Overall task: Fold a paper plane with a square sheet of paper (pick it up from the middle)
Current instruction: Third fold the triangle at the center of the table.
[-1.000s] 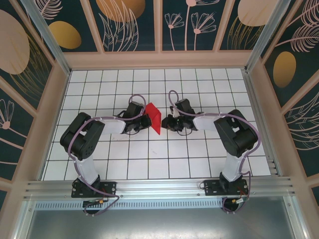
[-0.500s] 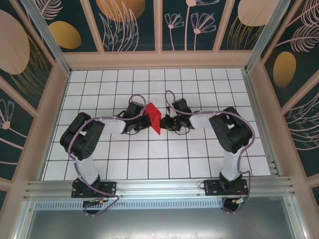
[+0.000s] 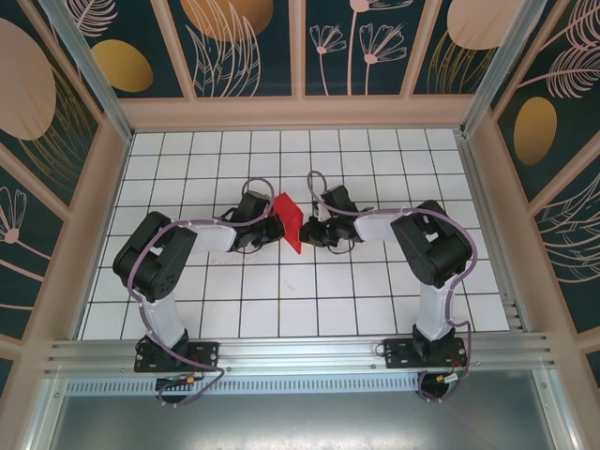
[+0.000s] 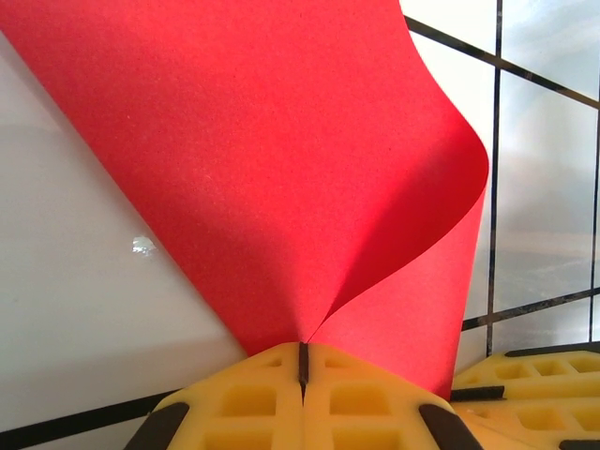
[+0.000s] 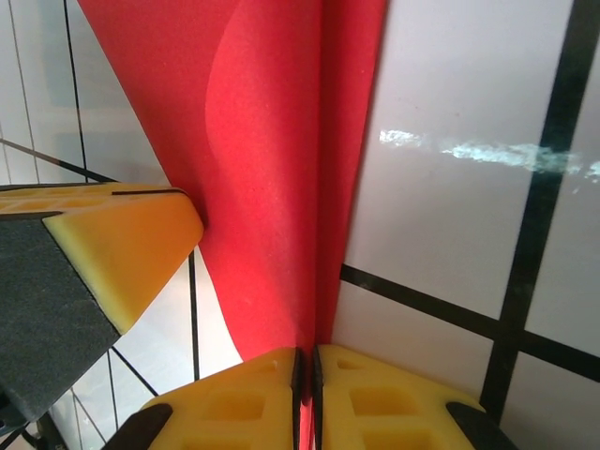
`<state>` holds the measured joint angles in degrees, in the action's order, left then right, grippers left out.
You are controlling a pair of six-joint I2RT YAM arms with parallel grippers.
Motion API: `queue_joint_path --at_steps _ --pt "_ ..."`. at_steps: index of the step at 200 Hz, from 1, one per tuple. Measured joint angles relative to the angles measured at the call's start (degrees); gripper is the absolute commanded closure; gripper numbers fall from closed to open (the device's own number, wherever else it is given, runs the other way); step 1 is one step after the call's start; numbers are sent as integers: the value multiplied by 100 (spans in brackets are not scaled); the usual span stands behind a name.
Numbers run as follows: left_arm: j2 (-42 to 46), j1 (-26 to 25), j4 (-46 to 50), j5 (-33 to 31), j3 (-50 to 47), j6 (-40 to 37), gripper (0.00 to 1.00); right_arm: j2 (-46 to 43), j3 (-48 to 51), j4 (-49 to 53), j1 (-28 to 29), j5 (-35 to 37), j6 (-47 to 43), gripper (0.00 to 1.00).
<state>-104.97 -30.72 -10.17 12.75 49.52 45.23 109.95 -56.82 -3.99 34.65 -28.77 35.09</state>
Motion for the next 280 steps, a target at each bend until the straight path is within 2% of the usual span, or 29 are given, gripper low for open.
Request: queue_joint_path --at_steps 56,98,140,169,280 --pt "302 7 186 -155 0 44 77 70 -332 529 184 511 258 85" --pt "693 7 -63 -96 -170 144 74 85 -472 769 264 732 389 82" --pt "732 7 -514 304 -413 332 76 85 -483 752 286 752 439 79" --pt "597 7 -730 479 -422 404 82 83 -483 750 286 750 444 79" --pt "243 0 -802 509 -420 437 86 111 -553 857 289 754 444 79"
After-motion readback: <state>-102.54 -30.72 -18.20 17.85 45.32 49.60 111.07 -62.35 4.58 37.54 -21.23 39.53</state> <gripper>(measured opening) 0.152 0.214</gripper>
